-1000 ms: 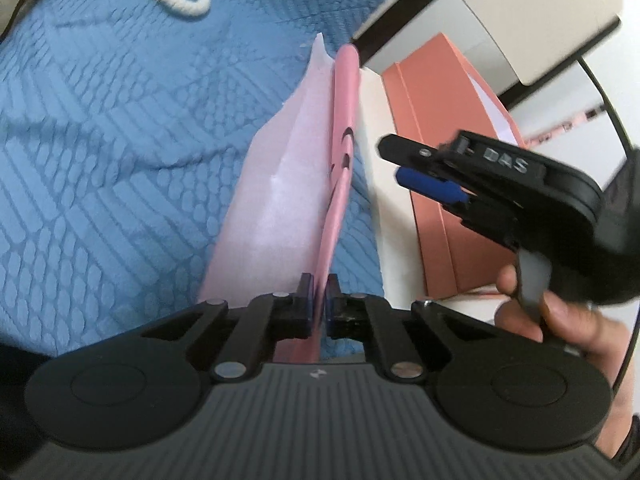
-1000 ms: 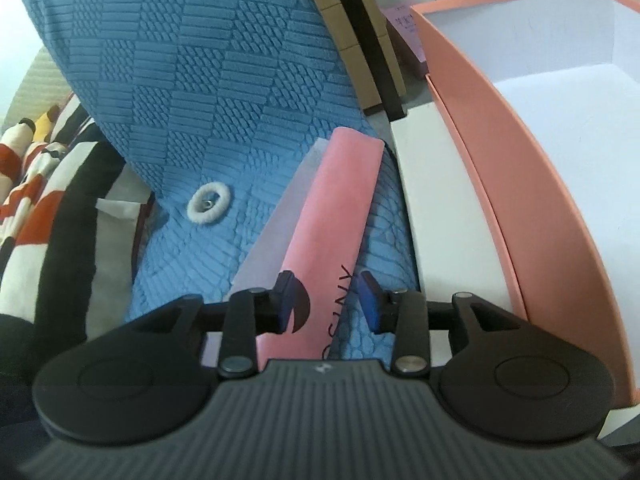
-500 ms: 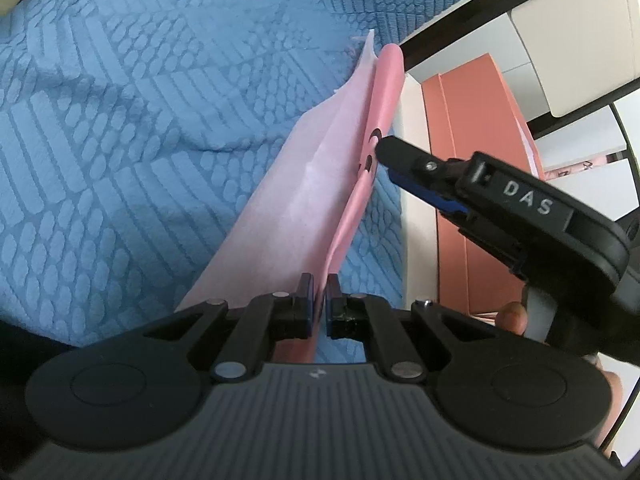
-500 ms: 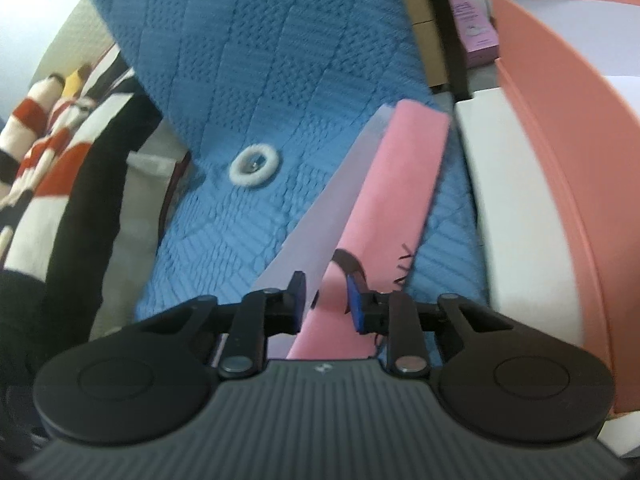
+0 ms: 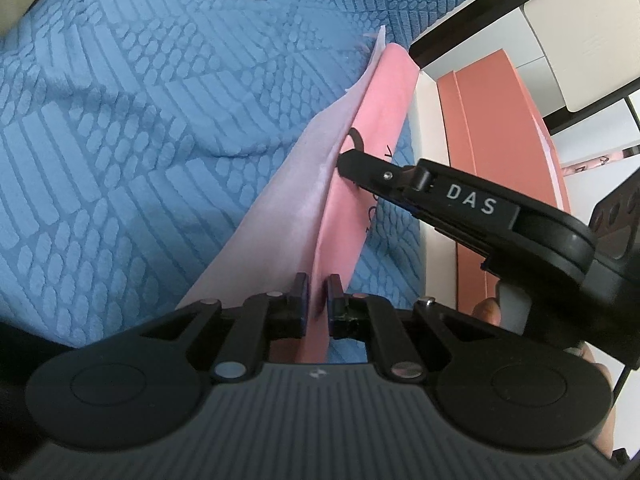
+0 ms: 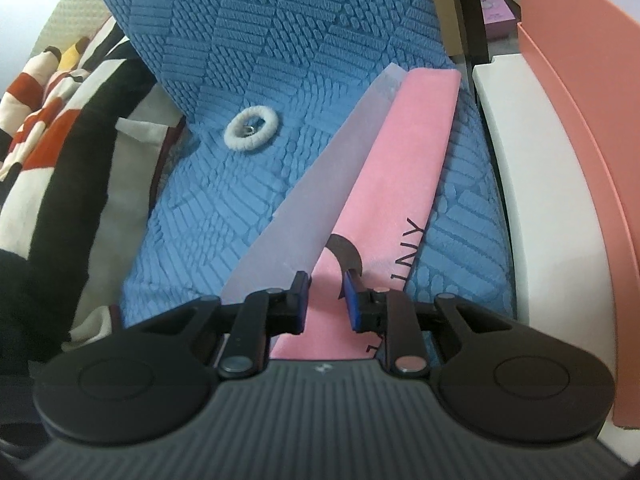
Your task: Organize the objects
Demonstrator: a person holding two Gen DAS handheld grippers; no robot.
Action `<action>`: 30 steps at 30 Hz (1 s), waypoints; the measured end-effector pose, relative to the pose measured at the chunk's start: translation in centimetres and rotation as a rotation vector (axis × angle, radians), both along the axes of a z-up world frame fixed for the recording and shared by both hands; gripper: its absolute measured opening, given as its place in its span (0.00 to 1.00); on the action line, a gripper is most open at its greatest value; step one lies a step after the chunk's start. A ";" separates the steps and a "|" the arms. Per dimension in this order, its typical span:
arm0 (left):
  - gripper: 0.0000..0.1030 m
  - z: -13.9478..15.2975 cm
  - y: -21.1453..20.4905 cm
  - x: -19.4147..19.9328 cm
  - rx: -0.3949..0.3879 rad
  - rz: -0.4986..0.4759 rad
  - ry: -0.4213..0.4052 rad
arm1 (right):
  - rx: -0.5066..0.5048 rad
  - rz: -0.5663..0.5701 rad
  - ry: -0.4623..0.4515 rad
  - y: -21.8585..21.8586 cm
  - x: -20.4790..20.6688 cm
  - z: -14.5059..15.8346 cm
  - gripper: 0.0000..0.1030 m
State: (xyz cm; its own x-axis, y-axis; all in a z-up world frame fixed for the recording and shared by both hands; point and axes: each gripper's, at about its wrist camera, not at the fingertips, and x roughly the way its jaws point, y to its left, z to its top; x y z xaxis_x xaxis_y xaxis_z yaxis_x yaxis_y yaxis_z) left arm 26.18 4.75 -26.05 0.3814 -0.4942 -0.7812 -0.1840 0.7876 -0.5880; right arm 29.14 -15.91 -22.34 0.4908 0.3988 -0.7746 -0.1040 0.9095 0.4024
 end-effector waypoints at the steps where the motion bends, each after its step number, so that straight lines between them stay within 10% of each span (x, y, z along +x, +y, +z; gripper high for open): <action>1: 0.11 0.1 0.0 0.0 0.010 -0.001 -0.003 | 0.000 0.003 0.002 0.0 0.1 -0.1 0.22; 19: 0.14 4.1 -0.7 -0.9 0.186 -0.024 -0.195 | 0.022 0.001 0.019 0.0 0.5 -0.8 0.19; 30: 0.14 1.6 -4.0 -0.5 0.287 -0.144 -0.139 | -0.037 -0.027 -0.020 -0.3 0.7 -0.3 0.23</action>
